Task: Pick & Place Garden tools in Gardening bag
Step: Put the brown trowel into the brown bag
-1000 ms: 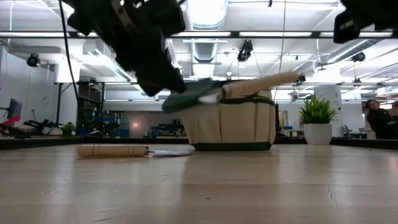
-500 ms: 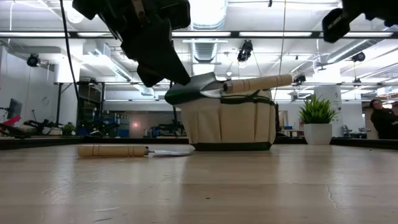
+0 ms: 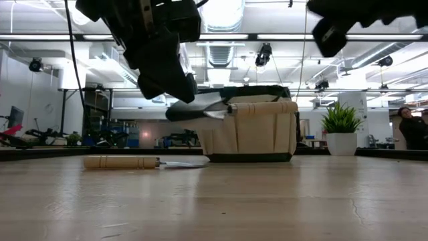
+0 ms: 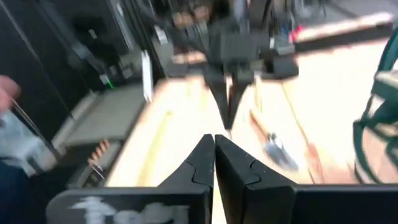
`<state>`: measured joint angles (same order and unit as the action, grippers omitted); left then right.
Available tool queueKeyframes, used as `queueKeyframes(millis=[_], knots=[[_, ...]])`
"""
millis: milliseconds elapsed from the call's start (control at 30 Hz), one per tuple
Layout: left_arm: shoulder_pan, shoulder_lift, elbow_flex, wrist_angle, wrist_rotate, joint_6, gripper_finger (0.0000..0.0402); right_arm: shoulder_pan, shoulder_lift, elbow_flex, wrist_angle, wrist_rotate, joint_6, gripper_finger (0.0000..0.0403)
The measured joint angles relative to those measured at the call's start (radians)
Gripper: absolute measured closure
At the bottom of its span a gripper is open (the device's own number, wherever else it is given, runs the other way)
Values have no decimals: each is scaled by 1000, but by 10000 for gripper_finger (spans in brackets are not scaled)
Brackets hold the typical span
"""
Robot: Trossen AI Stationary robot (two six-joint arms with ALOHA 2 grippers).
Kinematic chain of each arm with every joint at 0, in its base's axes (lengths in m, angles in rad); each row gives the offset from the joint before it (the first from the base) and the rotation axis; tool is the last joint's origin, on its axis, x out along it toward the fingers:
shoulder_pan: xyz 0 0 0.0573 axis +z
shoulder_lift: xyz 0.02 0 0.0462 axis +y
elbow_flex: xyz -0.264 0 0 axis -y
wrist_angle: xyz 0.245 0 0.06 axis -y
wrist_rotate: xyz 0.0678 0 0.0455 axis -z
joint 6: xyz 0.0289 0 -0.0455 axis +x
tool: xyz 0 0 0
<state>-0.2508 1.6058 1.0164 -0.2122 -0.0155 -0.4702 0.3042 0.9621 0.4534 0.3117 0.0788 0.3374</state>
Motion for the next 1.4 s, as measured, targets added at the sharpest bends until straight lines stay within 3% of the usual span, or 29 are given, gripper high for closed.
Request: queueKeyframes(millis=[167,500,733,967,1400], knots=[[-2,0,-3,0,-1,-22,401,0,218,147,-37,25,-18,378],[-3,0,-3,-2,20,-54,401,-3,524,423,-240,81,-85,273],[-8,0,-3,1,23,-62,401,-3,685,542,-281,81,-109,255],[-13,0,-3,5,23,-62,402,-8,787,600,-289,80,-114,264],[-21,0,-4,28,23,-62,401,-11,824,591,-275,77,-112,255]])
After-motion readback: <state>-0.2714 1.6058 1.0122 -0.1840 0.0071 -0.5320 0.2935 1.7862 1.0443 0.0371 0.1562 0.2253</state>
